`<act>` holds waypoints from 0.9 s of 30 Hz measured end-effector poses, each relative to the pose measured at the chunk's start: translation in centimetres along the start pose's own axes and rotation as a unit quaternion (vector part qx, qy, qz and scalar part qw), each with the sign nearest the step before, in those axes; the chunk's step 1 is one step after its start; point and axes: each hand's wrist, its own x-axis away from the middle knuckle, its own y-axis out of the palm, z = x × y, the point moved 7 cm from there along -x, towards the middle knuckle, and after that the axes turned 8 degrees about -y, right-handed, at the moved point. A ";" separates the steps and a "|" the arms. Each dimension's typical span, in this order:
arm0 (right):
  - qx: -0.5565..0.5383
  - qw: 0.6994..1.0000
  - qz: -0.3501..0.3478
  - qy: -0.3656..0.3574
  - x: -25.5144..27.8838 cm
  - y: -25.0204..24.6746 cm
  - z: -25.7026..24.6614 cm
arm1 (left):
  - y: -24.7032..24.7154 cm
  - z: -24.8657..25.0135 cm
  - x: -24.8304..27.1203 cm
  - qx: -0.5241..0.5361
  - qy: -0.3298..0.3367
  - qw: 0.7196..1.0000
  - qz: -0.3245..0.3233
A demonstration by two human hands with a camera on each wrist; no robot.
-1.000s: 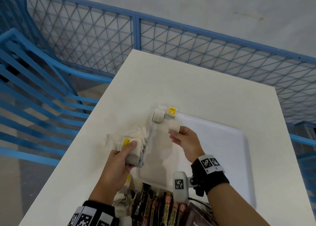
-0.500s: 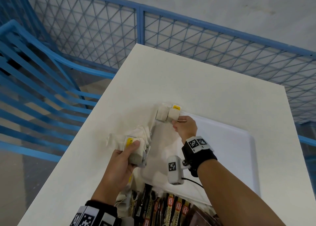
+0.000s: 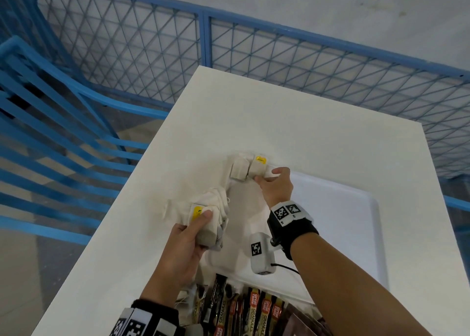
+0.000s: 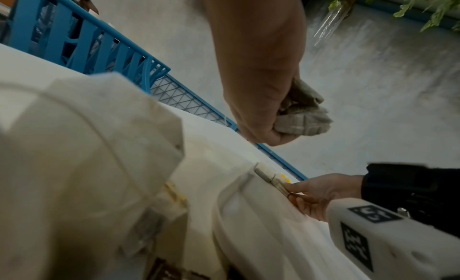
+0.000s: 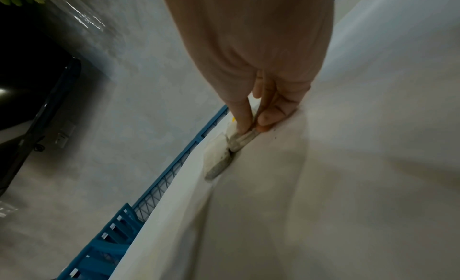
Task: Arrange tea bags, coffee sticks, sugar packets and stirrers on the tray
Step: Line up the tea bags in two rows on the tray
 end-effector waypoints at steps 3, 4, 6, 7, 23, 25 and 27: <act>-0.017 1.000 0.007 -0.005 0.8 -0.3 -0.2 | 0.2 -0.1 0.0 0.002 0.001 1.000 -0.008; -0.019 1.000 0.000 -0.016 1.2 -0.3 -0.5 | 0.3 -0.1 0.1 0.002 0.003 1.000 -0.011; -0.024 0.997 -0.053 -0.054 2.6 0.2 -1.5 | 0.5 -0.2 0.1 -0.001 0.004 1.000 -0.012; -0.034 0.992 -0.097 -0.071 3.5 0.7 -2.2 | 0.6 -0.2 0.1 -0.003 0.003 1.000 -0.013; -0.201 0.923 -0.324 -0.046 10.4 1.1 -2.8 | 1.0 -0.2 1.0 -0.013 0.009 1.000 -0.019; -0.223 0.924 -0.309 -0.031 10.3 1.1 -2.5 | 0.8 -0.1 1.0 -0.015 0.012 1.000 -0.012; -0.236 0.926 -0.294 -0.017 10.1 1.0 -2.1 | 0.4 0.1 1.1 -0.014 0.017 1.000 -0.005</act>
